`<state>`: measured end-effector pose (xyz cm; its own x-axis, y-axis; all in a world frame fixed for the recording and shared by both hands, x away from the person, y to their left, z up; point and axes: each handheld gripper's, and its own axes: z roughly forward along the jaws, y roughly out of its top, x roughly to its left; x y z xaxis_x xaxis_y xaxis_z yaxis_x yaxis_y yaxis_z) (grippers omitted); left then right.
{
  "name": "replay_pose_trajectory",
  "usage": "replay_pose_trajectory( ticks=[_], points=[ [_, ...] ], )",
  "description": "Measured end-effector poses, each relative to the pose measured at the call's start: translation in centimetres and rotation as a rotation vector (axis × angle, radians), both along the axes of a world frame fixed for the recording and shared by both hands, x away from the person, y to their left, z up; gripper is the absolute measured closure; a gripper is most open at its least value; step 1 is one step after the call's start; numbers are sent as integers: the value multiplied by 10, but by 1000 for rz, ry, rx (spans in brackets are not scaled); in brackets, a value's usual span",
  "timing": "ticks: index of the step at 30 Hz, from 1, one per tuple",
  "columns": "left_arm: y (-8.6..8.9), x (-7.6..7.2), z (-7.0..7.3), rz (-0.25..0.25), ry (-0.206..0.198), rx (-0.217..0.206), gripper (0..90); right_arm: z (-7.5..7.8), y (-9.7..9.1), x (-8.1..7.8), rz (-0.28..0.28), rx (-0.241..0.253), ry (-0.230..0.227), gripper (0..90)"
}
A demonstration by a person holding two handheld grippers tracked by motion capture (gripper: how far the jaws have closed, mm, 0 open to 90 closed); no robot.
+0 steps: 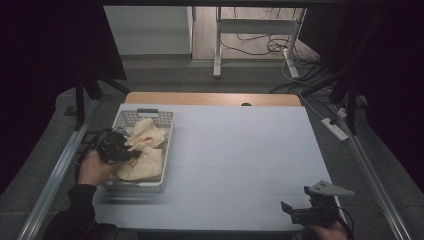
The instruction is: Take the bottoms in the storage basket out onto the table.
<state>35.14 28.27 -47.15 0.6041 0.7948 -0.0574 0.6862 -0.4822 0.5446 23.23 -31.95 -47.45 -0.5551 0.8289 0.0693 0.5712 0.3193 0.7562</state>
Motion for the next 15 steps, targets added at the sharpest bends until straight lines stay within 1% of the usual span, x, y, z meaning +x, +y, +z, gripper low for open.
replay_pose_trajectory(
  ticks=[1,2,3,4,5,6,7,8,9,11,12,15],
  points=[
    [3,-1,2,4,-13,-16,677,0,0,0,1,0,-1,0],
    [6,-3,5,18,-42,-51,677,0,0,0,1,0,-1,0],
    [6,-3,5,18,-42,-51,677,0,0,0,1,0,-1,0],
    [10,-6,9,28,-71,-85,677,0,0,0,1,1,-1,0],
    [10,-6,9,28,-71,-85,677,0,0,0,-1,2,-1,0],
    [11,-7,10,28,-82,-96,677,0,0,0,-1,2,-1,0],
    [12,-8,12,31,-102,-105,677,0,0,0,0,2,-1,0],
    [15,-10,15,36,-130,-130,677,0,0,0,-1,2,-2,0],
    [15,-10,15,36,-130,-130,677,0,0,0,-1,2,-2,0],
    [17,-13,18,45,-157,-146,678,0,0,0,-1,2,-2,0],
    [19,-14,20,48,-170,-170,678,0,0,0,-1,2,-2,0],
    [21,-15,21,51,-175,-188,678,0,0,0,-1,3,-2,0]
  ],
)
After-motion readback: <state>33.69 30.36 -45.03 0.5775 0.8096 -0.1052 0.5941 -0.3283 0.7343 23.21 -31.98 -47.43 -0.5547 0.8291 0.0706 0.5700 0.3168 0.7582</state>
